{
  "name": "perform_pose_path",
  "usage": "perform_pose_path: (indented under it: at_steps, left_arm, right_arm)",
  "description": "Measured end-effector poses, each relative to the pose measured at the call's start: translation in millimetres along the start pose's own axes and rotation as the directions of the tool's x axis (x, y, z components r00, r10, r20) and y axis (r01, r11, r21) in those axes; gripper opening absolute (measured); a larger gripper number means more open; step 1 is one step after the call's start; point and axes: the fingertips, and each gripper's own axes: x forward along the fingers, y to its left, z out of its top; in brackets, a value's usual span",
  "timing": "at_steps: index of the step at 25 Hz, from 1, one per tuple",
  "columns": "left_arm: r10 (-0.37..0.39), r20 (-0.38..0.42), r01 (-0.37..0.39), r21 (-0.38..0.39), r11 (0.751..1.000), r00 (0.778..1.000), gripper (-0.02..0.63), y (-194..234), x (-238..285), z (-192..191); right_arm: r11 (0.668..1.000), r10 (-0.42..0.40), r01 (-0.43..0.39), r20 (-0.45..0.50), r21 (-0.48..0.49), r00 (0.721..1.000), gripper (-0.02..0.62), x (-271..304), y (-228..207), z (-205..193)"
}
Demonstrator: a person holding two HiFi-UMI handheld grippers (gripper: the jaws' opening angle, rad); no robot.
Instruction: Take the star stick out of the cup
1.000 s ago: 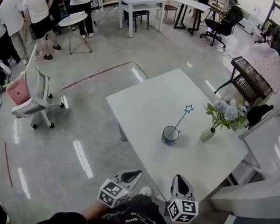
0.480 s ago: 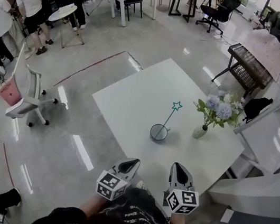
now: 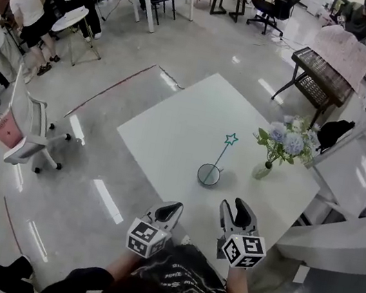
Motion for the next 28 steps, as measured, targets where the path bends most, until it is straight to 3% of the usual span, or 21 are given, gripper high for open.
perform_pose_path:
  at_steps: [7, 12, 17, 28]
  left_arm:
    - [0.016, 0.02, -0.016, -0.001, 1.0, 1.0, 0.02, 13.1, -3.3, 3.7]
    - [0.06, 0.043, -0.06, 0.01, 0.998, 0.997, 0.02, 26.8, -6.1, 5.8]
    - [0.102, 0.037, -0.102, 0.002, 0.995, 0.994, 0.02, 34.8, -10.4, 6.9]
    - [0.157, 0.012, -0.156, -0.008, 0.988, 0.988, 0.02, 41.7, -16.8, 1.7]
  right_arm:
    - [1.0, 0.023, -0.023, 0.006, -0.017, 1.0, 0.189, 36.6, -1.3, 18.7]
    - [0.999, 0.039, -0.039, 0.019, 0.029, 0.999, 0.184, 63.9, -10.1, 29.0]
    - [0.998, 0.065, -0.065, 0.001, 0.003, 0.998, 0.178, 95.3, -10.8, 39.0]
    - [0.994, 0.105, -0.102, -0.09, 0.044, 0.99, 0.176, 153.4, -24.8, 16.6]
